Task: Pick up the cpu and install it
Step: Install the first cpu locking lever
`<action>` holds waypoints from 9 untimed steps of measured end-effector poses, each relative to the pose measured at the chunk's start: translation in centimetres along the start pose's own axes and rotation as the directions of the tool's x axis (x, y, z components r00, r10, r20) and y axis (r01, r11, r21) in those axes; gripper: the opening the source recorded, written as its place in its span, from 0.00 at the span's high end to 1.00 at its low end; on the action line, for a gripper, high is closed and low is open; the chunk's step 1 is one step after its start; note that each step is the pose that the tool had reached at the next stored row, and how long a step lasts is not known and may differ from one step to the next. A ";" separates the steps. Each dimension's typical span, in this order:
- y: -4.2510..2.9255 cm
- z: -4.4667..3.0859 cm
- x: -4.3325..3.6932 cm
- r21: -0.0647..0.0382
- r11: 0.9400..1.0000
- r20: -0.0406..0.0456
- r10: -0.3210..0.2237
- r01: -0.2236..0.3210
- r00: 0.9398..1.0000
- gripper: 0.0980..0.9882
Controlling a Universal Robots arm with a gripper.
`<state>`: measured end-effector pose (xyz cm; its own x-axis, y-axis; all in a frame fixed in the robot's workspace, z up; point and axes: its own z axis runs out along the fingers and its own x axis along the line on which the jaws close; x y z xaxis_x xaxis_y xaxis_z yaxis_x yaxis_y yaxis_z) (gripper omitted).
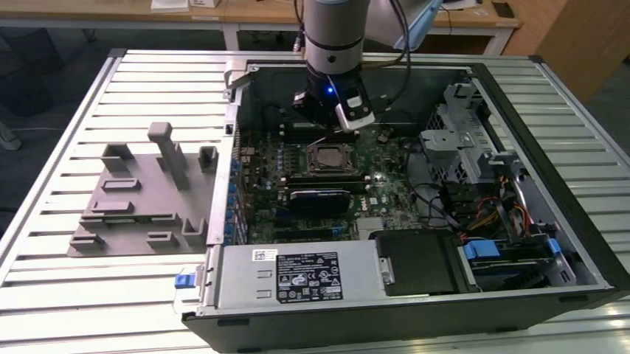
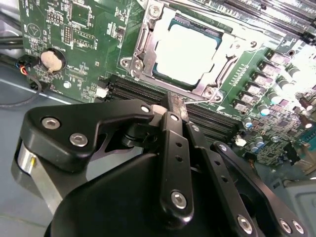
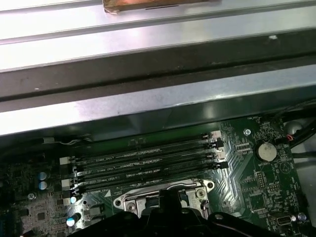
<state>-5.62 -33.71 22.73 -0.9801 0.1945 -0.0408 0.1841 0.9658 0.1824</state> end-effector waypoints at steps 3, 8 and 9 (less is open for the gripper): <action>0.03 0.08 -0.05 0.001 1.000 0.003 0.013 -0.013 1.000 0.99; 0.55 0.31 0.07 0.002 1.000 0.005 0.027 -0.027 1.000 0.99; 0.67 0.36 0.10 0.002 1.000 0.005 0.027 -0.027 1.000 0.99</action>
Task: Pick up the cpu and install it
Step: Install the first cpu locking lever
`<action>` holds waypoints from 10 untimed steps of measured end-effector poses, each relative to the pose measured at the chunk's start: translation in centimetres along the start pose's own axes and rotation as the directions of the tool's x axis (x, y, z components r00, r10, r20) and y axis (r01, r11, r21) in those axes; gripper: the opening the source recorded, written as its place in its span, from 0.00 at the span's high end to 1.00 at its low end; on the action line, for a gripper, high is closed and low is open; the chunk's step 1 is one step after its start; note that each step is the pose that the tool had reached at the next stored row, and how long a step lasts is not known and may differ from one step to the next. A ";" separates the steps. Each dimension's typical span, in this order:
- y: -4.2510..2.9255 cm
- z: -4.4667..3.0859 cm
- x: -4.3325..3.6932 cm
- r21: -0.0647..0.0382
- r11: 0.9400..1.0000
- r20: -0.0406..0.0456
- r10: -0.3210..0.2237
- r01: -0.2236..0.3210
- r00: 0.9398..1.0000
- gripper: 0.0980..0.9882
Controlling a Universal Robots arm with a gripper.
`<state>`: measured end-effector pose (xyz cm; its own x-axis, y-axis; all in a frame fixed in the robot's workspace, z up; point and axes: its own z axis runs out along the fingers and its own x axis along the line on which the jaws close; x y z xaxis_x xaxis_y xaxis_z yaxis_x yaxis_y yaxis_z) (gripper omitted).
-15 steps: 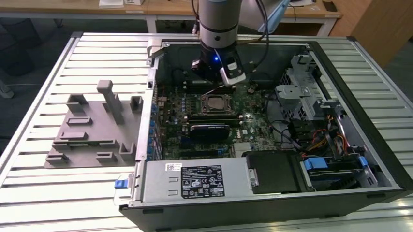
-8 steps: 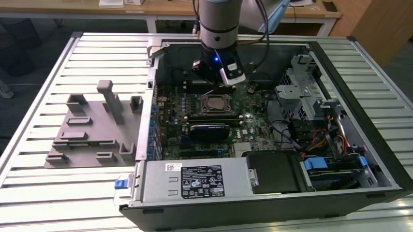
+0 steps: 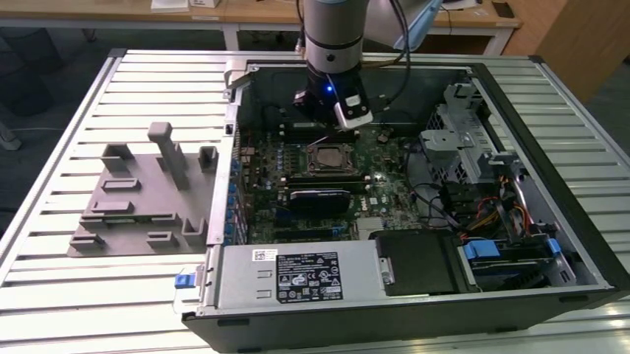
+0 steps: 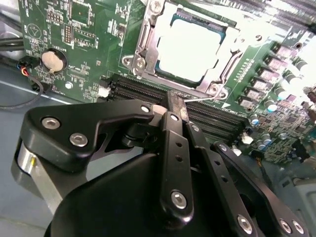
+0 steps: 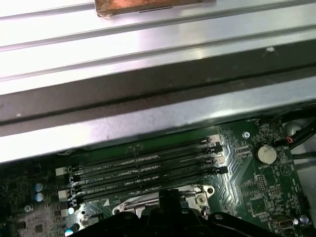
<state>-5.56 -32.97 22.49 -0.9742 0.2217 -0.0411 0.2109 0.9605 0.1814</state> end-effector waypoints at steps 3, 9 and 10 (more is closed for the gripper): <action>0.24 0.13 0.06 0.001 1.000 0.000 0.000 0.000 1.000 0.99; 0.37 0.21 0.10 0.002 1.000 0.000 0.000 0.000 1.000 0.99; 0.38 0.25 0.10 0.002 1.000 0.000 0.000 0.000 1.000 0.99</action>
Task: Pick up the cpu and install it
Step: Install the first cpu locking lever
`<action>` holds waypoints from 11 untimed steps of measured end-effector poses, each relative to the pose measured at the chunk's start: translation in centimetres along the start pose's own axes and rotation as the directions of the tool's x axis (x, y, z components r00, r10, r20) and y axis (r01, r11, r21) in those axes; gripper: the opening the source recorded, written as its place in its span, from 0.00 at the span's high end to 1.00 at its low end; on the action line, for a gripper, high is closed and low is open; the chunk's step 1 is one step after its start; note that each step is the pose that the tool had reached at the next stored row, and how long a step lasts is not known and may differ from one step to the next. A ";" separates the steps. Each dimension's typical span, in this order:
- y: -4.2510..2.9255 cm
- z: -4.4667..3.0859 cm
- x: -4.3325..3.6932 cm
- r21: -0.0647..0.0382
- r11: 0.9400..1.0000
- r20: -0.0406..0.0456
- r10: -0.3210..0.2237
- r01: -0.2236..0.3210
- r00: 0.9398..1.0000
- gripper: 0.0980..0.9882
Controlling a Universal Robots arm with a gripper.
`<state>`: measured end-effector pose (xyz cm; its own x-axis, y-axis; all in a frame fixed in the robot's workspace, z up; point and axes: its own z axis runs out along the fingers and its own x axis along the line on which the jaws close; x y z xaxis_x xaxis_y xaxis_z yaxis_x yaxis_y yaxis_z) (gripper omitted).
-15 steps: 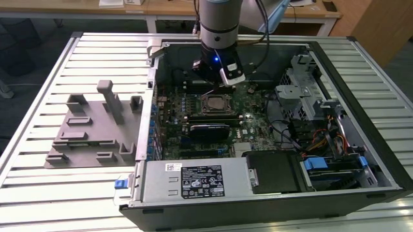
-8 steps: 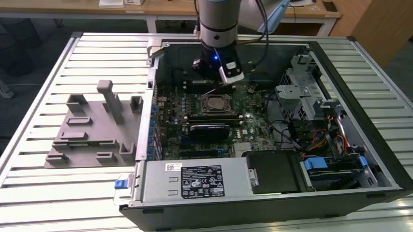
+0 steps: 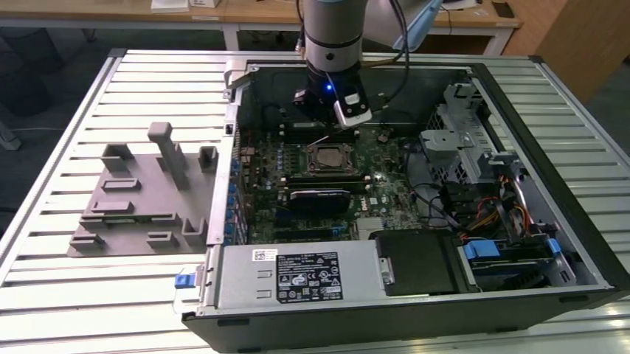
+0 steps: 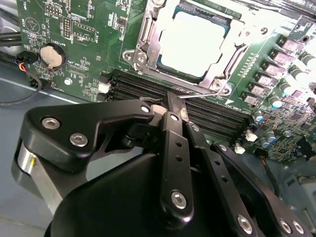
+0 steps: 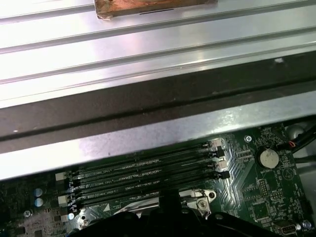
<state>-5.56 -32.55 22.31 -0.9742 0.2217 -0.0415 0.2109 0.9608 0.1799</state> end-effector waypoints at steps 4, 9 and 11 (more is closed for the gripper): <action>0.02 0.08 0.02 0.001 1.000 0.000 0.000 0.000 1.000 0.99; 0.17 0.11 0.05 0.001 1.000 0.000 0.000 0.000 1.000 0.99; 0.23 0.13 0.06 0.001 1.000 0.000 0.000 0.000 1.000 0.99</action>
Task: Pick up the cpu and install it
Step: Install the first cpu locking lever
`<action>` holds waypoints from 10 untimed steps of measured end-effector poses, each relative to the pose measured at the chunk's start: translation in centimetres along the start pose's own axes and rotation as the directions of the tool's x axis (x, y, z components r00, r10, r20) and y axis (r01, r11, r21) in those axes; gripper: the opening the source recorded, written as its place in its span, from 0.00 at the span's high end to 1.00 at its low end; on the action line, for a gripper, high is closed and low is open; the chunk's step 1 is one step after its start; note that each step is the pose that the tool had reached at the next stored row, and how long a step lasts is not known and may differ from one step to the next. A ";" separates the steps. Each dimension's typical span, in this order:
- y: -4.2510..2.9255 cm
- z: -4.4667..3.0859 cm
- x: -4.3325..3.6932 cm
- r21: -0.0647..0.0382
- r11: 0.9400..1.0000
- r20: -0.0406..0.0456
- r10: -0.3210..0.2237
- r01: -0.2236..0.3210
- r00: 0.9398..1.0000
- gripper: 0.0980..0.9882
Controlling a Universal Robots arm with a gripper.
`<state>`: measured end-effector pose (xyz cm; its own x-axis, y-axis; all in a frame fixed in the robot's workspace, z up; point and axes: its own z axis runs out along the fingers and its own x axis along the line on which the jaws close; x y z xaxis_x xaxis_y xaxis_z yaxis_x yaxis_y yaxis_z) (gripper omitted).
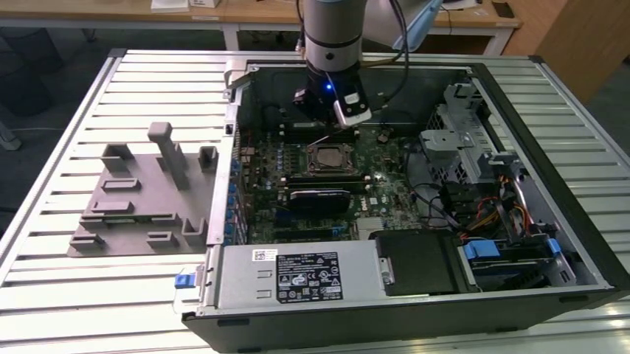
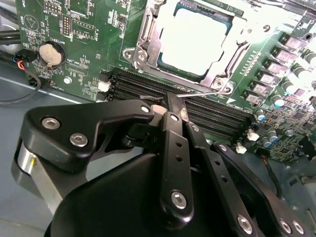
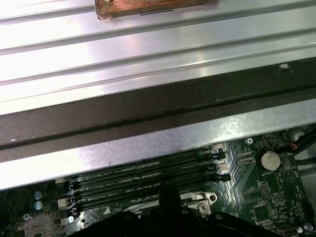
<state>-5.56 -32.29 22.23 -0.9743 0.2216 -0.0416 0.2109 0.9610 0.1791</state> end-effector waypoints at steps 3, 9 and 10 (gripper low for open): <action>0.02 0.01 0.01 0.000 1.000 0.000 0.000 0.000 1.000 0.99; -0.01 0.29 0.02 0.000 1.000 0.007 -0.001 0.001 1.000 0.99; -0.03 0.38 0.03 -0.001 1.000 0.012 -0.002 0.002 1.000 0.99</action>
<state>-5.56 -32.25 21.85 -0.9737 0.2216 -0.0534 0.2088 0.9612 0.1805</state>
